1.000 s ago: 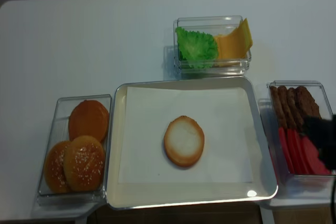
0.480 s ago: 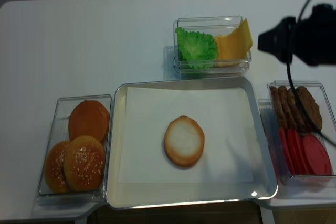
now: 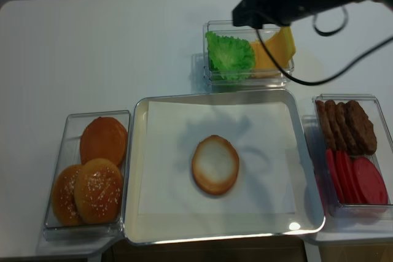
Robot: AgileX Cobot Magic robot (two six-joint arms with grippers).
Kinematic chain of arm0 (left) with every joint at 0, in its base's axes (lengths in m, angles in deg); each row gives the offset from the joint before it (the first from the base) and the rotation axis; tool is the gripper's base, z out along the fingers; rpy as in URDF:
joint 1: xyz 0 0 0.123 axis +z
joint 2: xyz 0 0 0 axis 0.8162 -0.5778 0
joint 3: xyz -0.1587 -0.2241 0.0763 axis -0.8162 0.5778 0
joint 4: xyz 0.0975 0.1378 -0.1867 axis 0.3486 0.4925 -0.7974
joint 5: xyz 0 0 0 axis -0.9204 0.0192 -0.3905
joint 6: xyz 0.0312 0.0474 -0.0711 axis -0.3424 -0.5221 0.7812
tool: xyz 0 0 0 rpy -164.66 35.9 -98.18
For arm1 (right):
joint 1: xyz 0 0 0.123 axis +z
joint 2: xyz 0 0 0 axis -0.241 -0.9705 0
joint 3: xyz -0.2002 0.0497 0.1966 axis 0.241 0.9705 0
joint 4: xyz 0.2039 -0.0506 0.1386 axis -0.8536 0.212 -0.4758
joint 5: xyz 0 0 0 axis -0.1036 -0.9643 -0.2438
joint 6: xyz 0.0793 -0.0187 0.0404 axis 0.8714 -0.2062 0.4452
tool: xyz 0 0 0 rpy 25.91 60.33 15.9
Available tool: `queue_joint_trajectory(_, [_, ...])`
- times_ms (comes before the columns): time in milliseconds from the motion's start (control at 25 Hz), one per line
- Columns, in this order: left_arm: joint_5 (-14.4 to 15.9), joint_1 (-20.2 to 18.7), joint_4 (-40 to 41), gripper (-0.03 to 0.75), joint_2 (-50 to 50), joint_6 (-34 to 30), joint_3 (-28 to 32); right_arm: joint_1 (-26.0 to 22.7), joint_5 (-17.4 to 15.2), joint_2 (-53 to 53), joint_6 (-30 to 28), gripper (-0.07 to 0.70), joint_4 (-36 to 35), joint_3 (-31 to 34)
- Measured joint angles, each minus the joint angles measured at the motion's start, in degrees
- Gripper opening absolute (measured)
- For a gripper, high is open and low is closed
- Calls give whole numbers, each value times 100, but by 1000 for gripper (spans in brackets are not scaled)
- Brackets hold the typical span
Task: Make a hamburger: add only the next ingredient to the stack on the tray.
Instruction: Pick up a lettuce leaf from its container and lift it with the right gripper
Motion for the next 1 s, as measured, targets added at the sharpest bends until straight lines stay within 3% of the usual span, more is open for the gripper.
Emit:
queue_joint_trajectory(360, [0, 0, 0, 353, 0, 0, 0, 327, 160, -1370, 11, 428, -23, -1255])
queue_joint_trajectory(520, [0, 0, 0, 353, 0, 0, 0, 327, 368, -1666, 11, 428, -33, -1369])
queue_joint_trajectory(1000, [0, 0, 0, 353, 0, 0, 0, 553, 464, -1891, -383, 428, -44, -1382])
